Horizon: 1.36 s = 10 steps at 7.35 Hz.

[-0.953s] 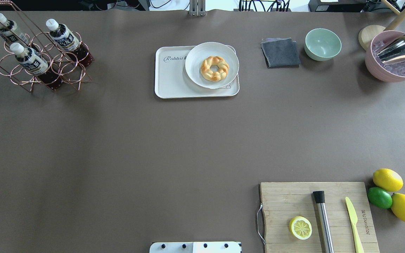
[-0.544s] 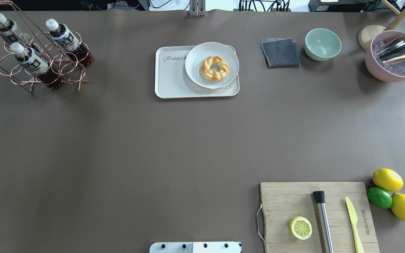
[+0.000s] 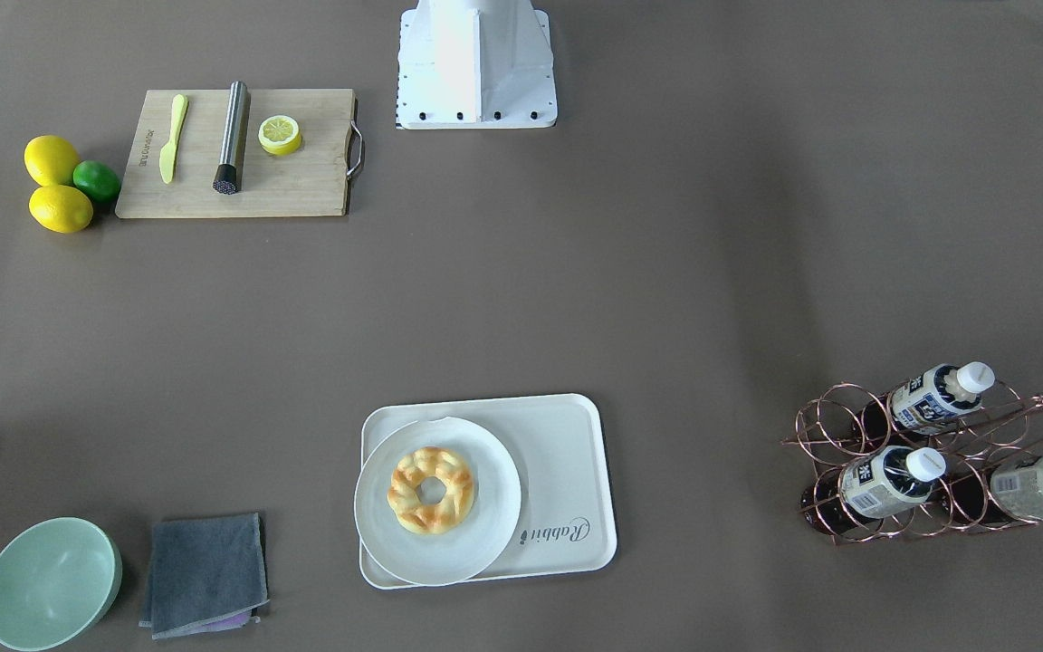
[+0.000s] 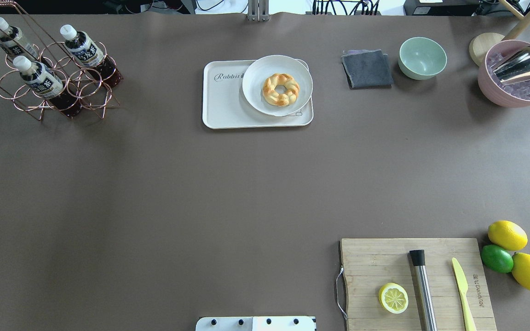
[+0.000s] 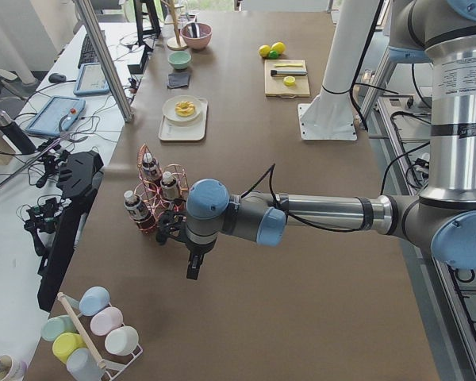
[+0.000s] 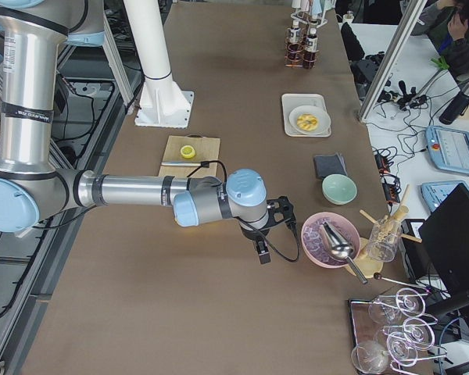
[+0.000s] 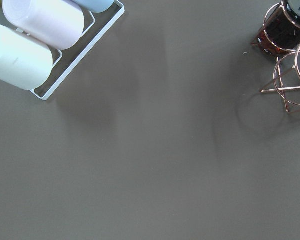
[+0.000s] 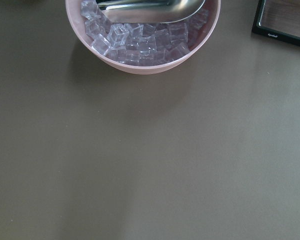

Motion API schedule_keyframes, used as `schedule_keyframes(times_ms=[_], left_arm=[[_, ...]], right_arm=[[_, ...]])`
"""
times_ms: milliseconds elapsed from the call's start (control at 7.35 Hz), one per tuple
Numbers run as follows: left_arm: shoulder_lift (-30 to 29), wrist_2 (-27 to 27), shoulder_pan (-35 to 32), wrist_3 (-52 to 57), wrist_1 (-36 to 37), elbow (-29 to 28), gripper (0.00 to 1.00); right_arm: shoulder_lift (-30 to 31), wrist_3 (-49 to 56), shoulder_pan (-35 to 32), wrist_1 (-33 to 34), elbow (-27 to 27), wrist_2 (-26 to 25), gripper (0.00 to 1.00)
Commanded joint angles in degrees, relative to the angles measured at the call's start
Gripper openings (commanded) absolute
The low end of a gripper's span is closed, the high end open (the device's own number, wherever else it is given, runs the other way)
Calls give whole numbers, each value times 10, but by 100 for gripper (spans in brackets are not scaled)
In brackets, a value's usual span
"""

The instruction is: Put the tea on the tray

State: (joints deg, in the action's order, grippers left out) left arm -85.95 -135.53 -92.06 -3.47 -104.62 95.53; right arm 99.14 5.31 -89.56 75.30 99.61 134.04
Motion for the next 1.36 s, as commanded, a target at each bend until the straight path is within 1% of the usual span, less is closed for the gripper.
schedule_keyframes(times_ms=[0, 136, 272, 408, 544, 680, 817, 953, 1089, 1225], left_arm=[[4, -32, -1, 0, -94, -15, 99], [-2, -32, -1, 0, -96, -6, 99], [-2, -27, -1, -4, -128, 6, 100], [-3, -26, -1, -32, -166, 6, 99], [-16, -21, 15, -52, -199, 5, 99], [-29, -20, 34, -104, -206, 10, 98], [-40, -1, 50, -207, -264, 10, 98], [-33, 51, 89, -310, -361, 7, 99], [-23, 106, 134, -373, -418, 10, 99], [-26, 135, 154, -402, -447, 10, 99]], right_arm=[[27, -4, -2, -70, -44, 10, 100], [25, -5, -8, -74, -28, 4, 100], [18, -36, -8, -78, -10, 2, 100], [-2, -101, 3, -77, 11, -17, 100], [-36, -114, 42, -72, 16, -23, 98], [-56, -123, 75, -77, 9, -27, 98], [-57, -140, 89, -78, 20, -26, 100], [-61, -184, 121, -78, 34, -31, 100], [-78, -264, 161, -78, 63, -51, 100], [-103, -321, 206, -78, 85, -75, 100]])
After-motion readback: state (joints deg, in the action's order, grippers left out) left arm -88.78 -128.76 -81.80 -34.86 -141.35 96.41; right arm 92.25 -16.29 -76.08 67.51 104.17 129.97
